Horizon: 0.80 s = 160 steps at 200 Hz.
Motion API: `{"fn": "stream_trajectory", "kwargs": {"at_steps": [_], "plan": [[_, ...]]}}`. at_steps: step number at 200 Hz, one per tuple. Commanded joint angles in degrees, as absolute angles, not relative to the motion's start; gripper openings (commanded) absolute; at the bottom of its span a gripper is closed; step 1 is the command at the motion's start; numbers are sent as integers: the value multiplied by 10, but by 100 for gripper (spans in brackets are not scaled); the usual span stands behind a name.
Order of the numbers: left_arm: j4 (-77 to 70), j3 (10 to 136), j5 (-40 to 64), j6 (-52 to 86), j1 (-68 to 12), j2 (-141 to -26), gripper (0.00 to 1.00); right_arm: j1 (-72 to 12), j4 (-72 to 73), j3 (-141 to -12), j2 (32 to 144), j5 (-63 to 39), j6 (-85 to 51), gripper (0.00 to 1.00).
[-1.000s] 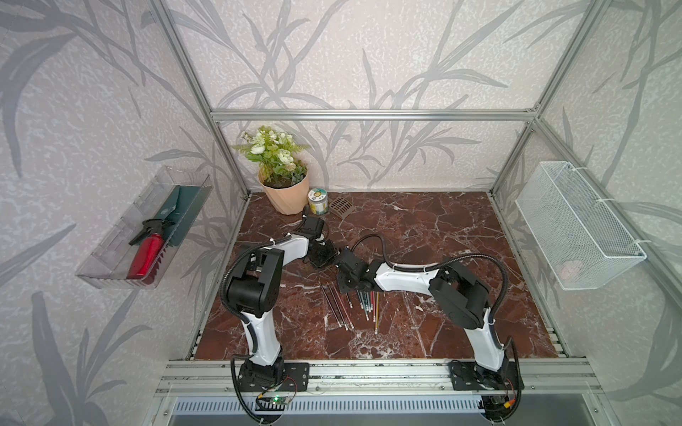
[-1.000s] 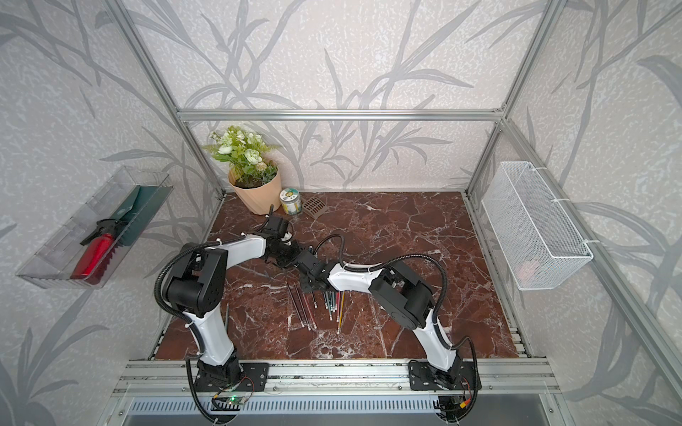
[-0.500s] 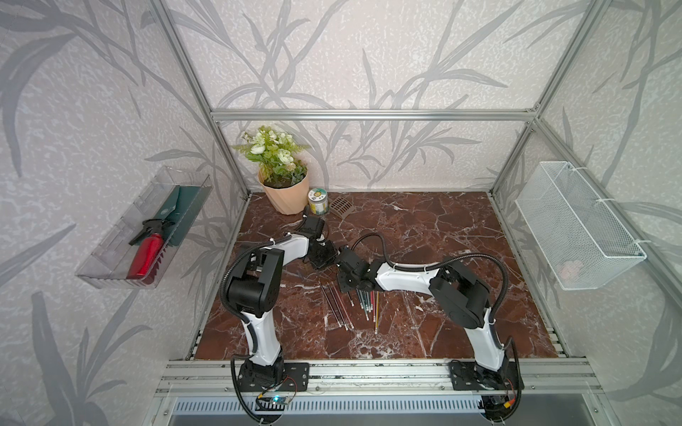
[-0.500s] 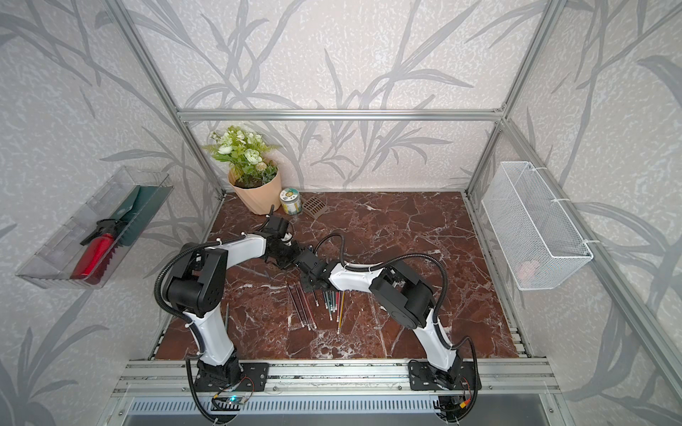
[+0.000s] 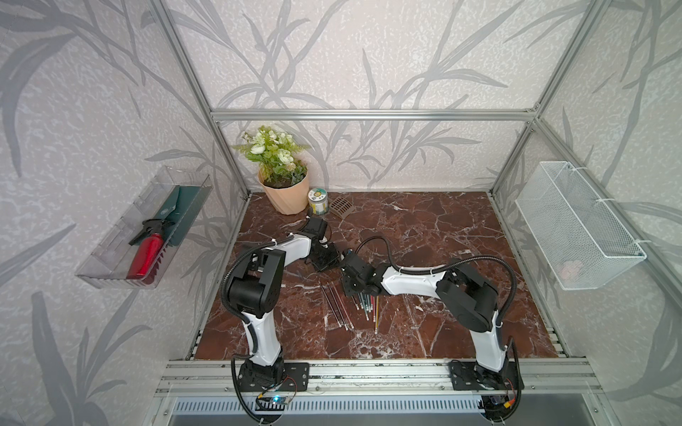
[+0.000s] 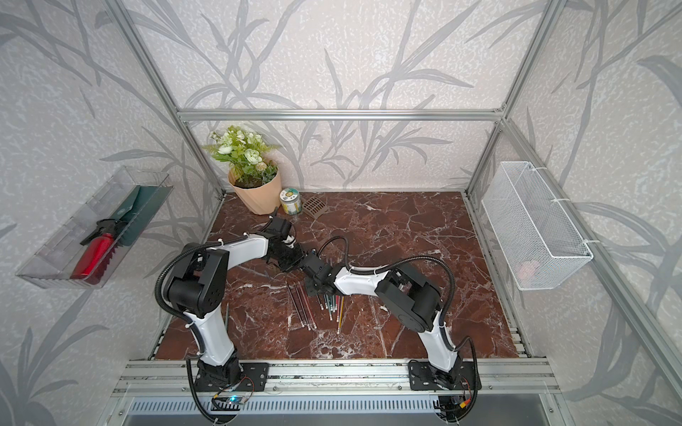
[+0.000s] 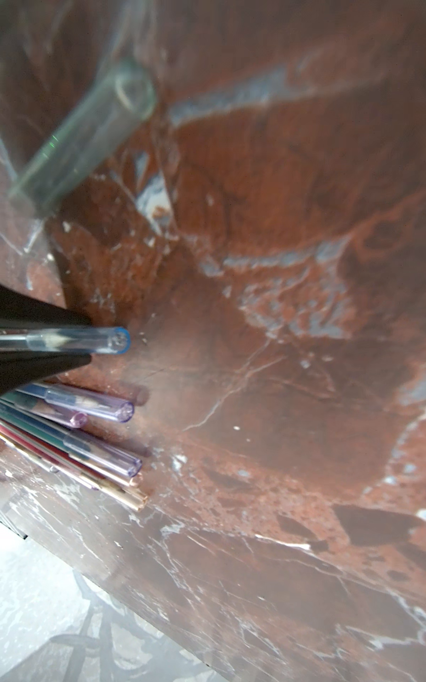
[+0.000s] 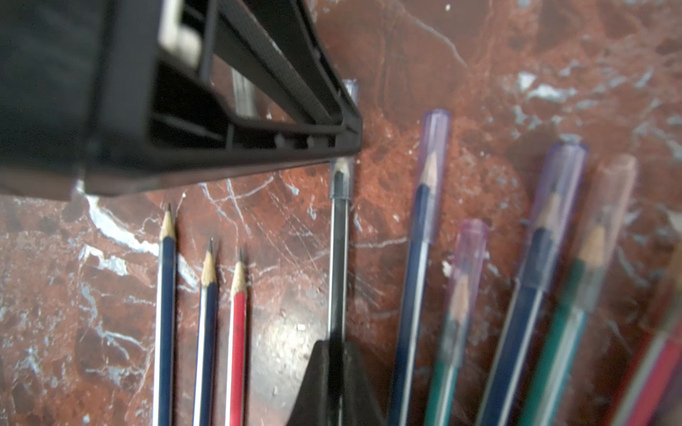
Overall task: Remove the protective cover of the pencils
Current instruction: Remove the protective sleeve from the pencil, then place the protective sleeve at the center of the board, then place the pencil at the center of the board.
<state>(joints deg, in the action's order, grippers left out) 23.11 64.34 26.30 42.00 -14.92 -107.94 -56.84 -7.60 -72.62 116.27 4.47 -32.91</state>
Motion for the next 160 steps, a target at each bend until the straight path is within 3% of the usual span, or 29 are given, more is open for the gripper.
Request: {"fn": "stream_trajectory", "kwargs": {"at_steps": [1, 160], "plan": [[265, 628, 229, 414, -146, -1076, 1, -579, -119, -701, 1132, 50, -330, 0], [268, 646, 176, 394, -135, -1061, 0, -626, -137, -669, 1088, 69, -396, 0]]}}
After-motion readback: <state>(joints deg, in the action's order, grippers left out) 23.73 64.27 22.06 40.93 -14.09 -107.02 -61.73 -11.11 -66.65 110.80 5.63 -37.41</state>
